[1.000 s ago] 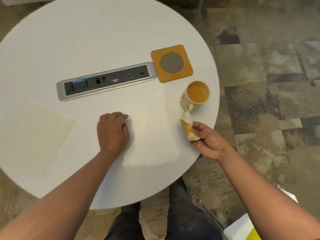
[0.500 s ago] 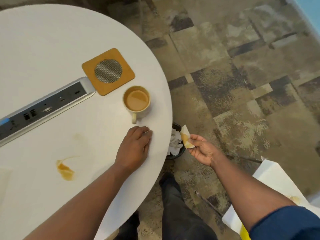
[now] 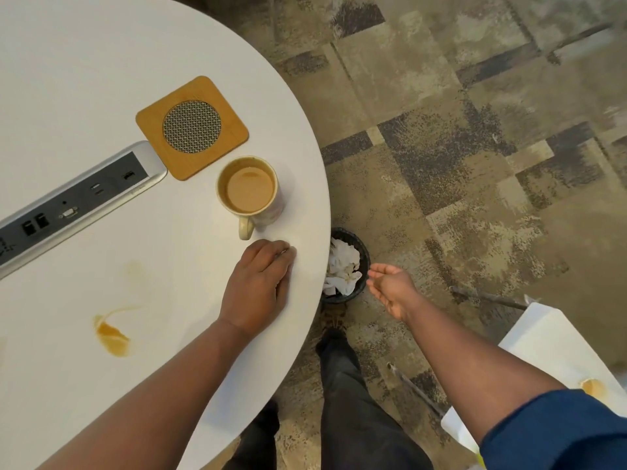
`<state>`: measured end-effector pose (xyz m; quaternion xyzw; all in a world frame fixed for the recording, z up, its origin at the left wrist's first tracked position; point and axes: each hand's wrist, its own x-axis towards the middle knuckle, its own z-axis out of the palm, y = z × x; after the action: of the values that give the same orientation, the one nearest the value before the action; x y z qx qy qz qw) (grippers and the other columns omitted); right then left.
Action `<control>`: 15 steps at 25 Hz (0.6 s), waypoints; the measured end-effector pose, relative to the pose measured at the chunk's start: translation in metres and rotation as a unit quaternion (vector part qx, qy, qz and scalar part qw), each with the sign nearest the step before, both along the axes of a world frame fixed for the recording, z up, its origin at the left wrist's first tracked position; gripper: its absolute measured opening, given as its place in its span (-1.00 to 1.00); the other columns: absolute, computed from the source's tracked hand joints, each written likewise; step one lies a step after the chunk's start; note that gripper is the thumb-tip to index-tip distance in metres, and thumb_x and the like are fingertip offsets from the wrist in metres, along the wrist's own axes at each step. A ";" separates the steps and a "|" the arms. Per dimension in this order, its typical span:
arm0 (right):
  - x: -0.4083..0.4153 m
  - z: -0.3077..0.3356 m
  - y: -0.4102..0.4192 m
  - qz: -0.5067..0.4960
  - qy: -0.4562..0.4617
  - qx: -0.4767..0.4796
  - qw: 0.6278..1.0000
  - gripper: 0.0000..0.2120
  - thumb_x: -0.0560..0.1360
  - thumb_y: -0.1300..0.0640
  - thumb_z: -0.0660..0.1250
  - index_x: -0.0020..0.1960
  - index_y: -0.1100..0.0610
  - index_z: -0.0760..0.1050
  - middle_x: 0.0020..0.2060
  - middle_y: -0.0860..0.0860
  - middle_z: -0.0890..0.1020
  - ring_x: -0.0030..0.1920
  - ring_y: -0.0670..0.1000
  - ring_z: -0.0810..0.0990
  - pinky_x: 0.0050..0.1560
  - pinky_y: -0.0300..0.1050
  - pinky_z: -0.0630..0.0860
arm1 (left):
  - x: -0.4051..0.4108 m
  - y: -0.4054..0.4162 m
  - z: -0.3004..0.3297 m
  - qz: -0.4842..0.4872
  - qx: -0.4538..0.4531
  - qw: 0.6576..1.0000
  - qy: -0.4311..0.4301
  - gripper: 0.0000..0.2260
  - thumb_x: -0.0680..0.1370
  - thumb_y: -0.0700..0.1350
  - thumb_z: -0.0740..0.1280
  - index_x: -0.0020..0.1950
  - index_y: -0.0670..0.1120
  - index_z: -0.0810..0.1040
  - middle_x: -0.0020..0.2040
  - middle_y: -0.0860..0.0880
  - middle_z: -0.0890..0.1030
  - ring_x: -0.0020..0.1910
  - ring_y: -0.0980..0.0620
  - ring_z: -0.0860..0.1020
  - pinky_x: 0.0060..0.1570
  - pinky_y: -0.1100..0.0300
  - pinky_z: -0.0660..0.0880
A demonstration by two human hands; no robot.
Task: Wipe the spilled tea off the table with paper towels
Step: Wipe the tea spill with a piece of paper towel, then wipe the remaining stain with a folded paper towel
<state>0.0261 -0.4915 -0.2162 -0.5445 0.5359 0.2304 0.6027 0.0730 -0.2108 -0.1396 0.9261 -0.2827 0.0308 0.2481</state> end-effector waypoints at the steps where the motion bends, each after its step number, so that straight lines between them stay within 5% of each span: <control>1: 0.000 0.001 0.002 0.006 0.000 -0.007 1.000 -0.55 0.54 0.53 0.10 0.35 0.25 0.46 0.24 0.13 0.58 0.17 0.05 0.58 -0.17 -0.27 0.57 | 0.000 0.000 -0.001 0.002 0.001 1.000 -0.002 -0.76 0.66 -0.20 0.29 0.28 -0.22 0.60 0.20 -0.16 0.63 0.16 -0.23 0.56 0.21 -0.06 0.49; 6: 0.007 0.013 0.012 -0.005 -0.028 -0.034 0.999 -0.75 0.55 0.42 0.26 0.15 0.22 0.56 0.06 0.14 0.66 -0.04 0.02 0.65 -0.16 -0.22 0.59 | 0.000 0.000 0.003 0.006 0.016 1.000 -0.006 -0.76 0.63 -0.19 0.34 0.28 -0.20 0.61 0.20 -0.13 0.63 0.18 -0.21 0.55 0.16 -0.05 0.52; 10: 0.026 0.046 0.038 0.024 -0.158 -0.115 0.980 -0.95 0.53 0.19 0.39 -0.10 0.08 0.61 -0.22 0.02 0.68 -0.32 -0.07 0.55 -0.34 -0.23 0.52 | 0.000 -0.002 0.011 0.003 0.025 1.000 0.000 -0.77 0.61 -0.22 0.39 0.25 -0.21 0.64 0.18 -0.13 0.66 0.15 -0.21 0.58 0.09 -0.07 0.57; 12: 0.034 0.067 0.055 0.039 -0.251 -0.166 0.953 -0.83 0.52 0.06 0.38 -0.24 0.05 0.56 -0.42 -0.11 0.56 -0.42 -0.10 0.43 -0.46 -0.26 0.42 | 0.000 -0.001 0.019 0.002 0.025 1.000 0.018 -0.76 0.57 -0.25 0.43 0.23 -0.22 0.65 0.18 -0.14 0.67 0.16 -0.22 0.60 0.06 -0.06 0.60; 15: 0.036 0.096 0.089 0.157 -0.373 -0.277 0.871 -0.77 0.51 0.03 0.35 -0.30 0.04 0.49 -0.47 -0.15 0.51 -0.45 -0.12 0.41 -0.47 -0.20 0.40 | -0.004 0.006 0.033 -0.011 0.014 0.999 0.038 -0.74 0.49 -0.33 0.48 0.18 -0.27 0.67 0.19 -0.20 0.67 0.20 -0.25 0.62 0.07 -0.05 0.63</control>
<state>0.0621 -0.4023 -0.1199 -0.8116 0.2202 -0.0560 0.5382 0.0687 -0.2047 -0.1070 0.9269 -0.2831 -0.0115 0.2460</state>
